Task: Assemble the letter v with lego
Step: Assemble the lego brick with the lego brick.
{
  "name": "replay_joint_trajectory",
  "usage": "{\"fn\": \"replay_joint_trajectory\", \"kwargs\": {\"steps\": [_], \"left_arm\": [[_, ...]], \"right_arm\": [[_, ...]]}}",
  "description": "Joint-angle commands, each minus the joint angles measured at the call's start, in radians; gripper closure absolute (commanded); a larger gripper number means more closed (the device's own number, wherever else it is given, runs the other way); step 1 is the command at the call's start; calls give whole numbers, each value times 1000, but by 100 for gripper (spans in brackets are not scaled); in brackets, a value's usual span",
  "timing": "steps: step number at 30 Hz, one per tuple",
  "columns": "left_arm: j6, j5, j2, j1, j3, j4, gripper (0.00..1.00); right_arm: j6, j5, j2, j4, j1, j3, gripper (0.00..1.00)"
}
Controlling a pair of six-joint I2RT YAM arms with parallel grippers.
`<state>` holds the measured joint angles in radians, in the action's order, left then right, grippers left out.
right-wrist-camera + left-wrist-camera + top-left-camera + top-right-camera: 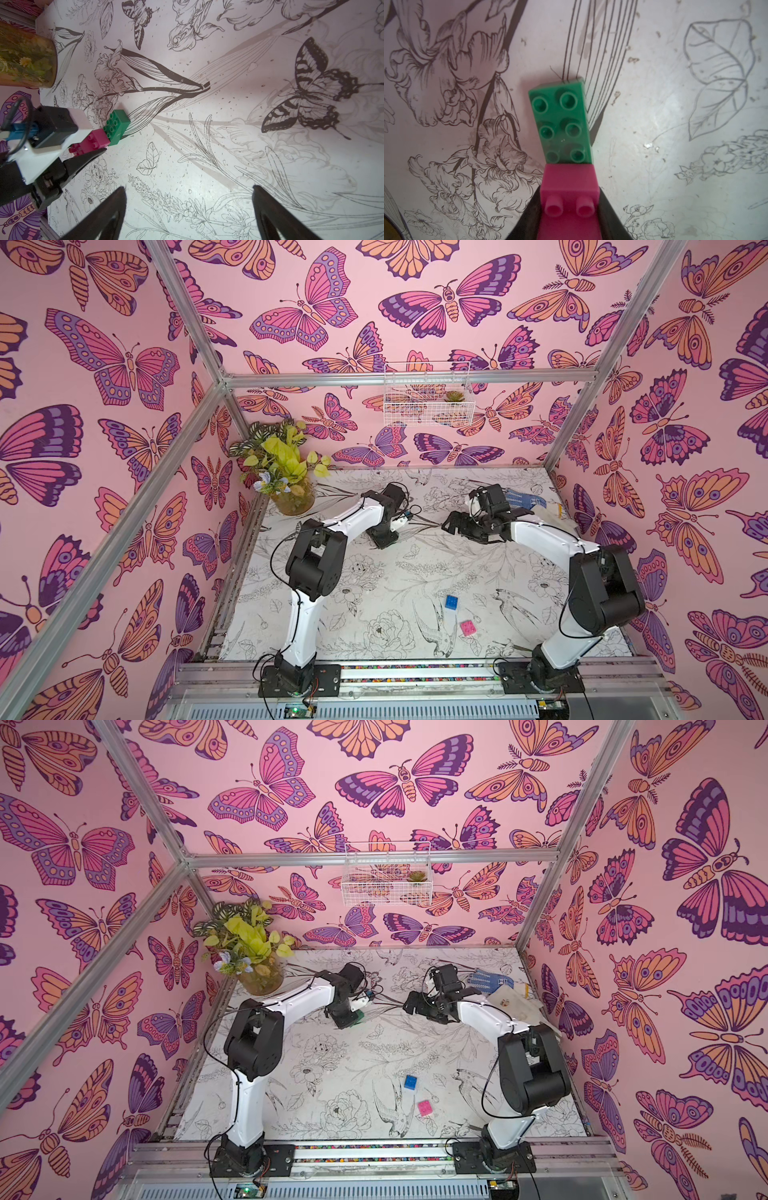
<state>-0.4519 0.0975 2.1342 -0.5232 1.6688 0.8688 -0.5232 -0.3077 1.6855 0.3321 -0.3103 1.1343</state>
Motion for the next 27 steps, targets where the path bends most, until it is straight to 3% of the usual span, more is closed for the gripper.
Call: {"fn": "replay_joint_trajectory", "kwargs": {"steps": [1,9,27], "left_arm": [[24,-48,74,14,-23,53,76],[58,-144,83,26,-23,75,76],[79,72,157,3,9,127,77]], "right_arm": [[6,3,0,4,-7,14,5],[4,5,-8,15,-8,20,5],[5,7,-11,19,-12,24,5]]}}
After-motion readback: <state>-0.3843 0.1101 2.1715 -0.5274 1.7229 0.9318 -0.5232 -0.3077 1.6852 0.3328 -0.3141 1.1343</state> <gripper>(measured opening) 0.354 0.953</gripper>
